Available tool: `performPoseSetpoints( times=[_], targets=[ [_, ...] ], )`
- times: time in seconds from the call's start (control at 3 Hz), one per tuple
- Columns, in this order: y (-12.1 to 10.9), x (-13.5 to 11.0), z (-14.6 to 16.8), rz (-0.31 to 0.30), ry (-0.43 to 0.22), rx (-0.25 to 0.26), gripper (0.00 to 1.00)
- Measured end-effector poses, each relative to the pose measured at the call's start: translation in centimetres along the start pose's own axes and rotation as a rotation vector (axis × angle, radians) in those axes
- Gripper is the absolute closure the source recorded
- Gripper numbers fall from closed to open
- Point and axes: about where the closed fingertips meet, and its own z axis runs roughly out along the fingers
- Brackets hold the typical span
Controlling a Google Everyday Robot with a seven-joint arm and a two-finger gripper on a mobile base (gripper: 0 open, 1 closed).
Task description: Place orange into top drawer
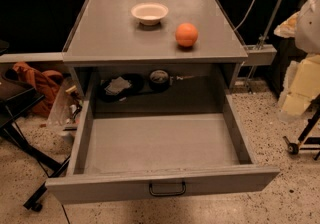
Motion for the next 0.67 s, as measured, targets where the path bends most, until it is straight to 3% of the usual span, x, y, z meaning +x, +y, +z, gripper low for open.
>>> performPoseSetpoints(
  times=[0.67],
  targets=[
    [-1.3,-1.9,1.6,0.039,-0.032,0.048,0.0]
  ],
)
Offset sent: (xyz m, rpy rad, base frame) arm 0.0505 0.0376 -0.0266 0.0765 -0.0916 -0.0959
